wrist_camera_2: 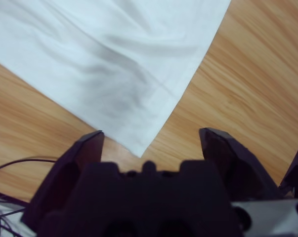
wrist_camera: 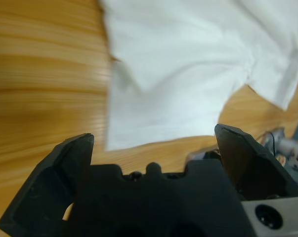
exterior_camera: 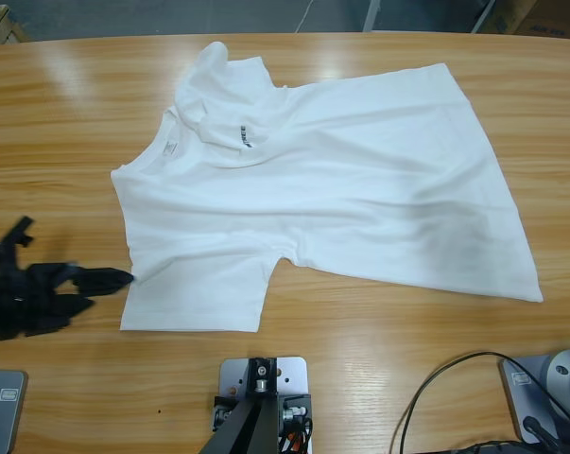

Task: Fold clothes

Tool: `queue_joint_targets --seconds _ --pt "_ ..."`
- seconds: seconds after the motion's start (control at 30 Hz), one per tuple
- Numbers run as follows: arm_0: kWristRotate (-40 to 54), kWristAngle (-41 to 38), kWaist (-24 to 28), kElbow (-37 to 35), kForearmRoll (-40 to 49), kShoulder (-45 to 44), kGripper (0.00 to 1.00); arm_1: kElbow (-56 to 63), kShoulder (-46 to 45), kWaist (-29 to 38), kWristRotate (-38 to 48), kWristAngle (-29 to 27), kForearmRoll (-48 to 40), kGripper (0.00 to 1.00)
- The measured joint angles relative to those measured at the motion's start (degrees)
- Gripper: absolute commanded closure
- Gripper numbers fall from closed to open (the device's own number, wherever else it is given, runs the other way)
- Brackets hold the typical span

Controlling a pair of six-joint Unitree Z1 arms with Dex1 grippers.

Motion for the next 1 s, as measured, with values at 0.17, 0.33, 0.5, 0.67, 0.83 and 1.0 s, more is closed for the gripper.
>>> queue_joint_targets --seconds 0.17,0.33,0.5,0.67,0.83,1.0 --pt "-0.13 -2.45 -2.17 7.82 -16.56 7.73 0.042 0.00 1.25 0.00 0.00 0.00 0.00 0.211" --pt "-0.13 -2.67 -2.79 9.77 -21.12 8.77 0.040 0.00 2.00 0.00 0.00 0.00 0.00 0.211" --pt "-0.13 -2.86 -2.85 9.91 -20.88 8.52 0.036 0.00 2.12 0.00 0.00 0.00 0.00 0.211" --pt "-0.16 -3.38 -2.86 9.03 -10.78 2.98 0.036 0.00 2.12 0.00 0.00 0.00 0.00 0.211" --pt "-0.23 -3.42 -2.86 7.13 -3.26 0.37 0.036 0.00 2.12 0.00 0.00 0.00 0.00 0.211" --pt "-0.23 -3.63 -2.99 6.13 -5.70 3.71 0.036 0.00 2.12 0.00 0.00 0.00 0.00 0.211"
